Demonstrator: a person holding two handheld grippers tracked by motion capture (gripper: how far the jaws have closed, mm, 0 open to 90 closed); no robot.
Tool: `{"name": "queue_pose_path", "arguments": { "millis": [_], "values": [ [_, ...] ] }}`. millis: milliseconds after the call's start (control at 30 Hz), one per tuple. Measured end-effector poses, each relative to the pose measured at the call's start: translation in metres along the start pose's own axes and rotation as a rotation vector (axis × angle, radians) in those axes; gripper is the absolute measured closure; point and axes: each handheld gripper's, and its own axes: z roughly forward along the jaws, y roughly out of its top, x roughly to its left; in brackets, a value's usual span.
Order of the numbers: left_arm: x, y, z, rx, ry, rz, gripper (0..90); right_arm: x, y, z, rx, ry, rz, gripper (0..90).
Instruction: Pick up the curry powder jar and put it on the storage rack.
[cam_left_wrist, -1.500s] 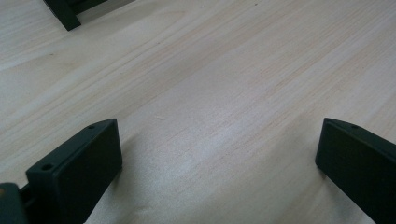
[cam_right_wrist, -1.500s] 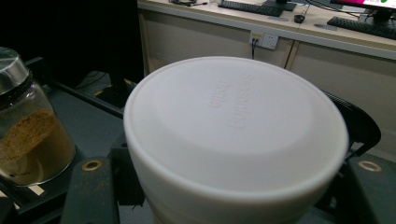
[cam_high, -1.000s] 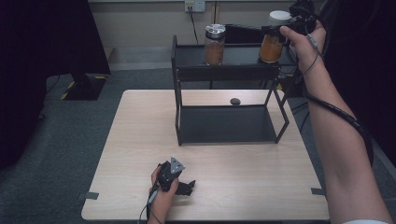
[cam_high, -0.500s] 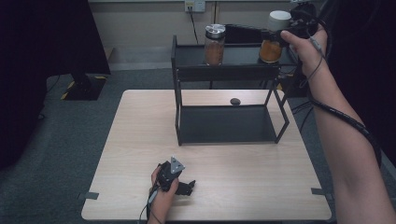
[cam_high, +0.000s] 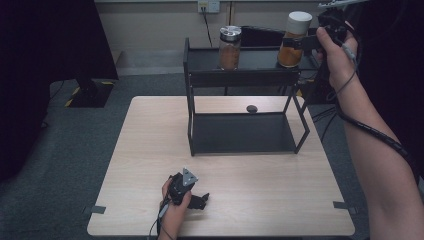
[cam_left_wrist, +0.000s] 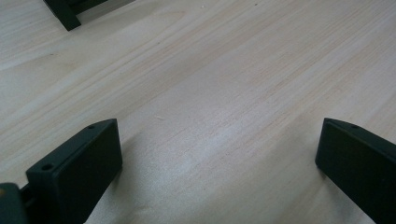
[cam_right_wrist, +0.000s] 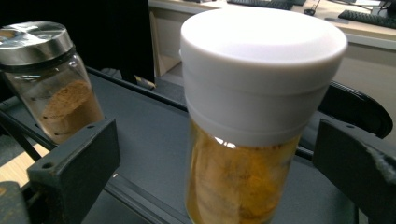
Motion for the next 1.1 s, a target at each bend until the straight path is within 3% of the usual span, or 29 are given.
{"name": "queue_pose_path", "arguments": {
  "millis": [433,733,1100],
  "values": [
    [0.000,0.000,0.000,0.001,0.000,0.002,0.1,0.003,-0.024,-0.006,0.010,0.023,-0.020,0.4],
    [0.000,0.000,0.000,0.001,0.000,0.002,0.1,0.007,-0.043,-0.014,0.009,0.051,-0.076,0.5],
    [0.000,0.000,0.000,0.000,0.001,0.001,0.1,0.010,-0.074,-0.021,0.004,0.072,-0.101,0.7]
  ]
}}
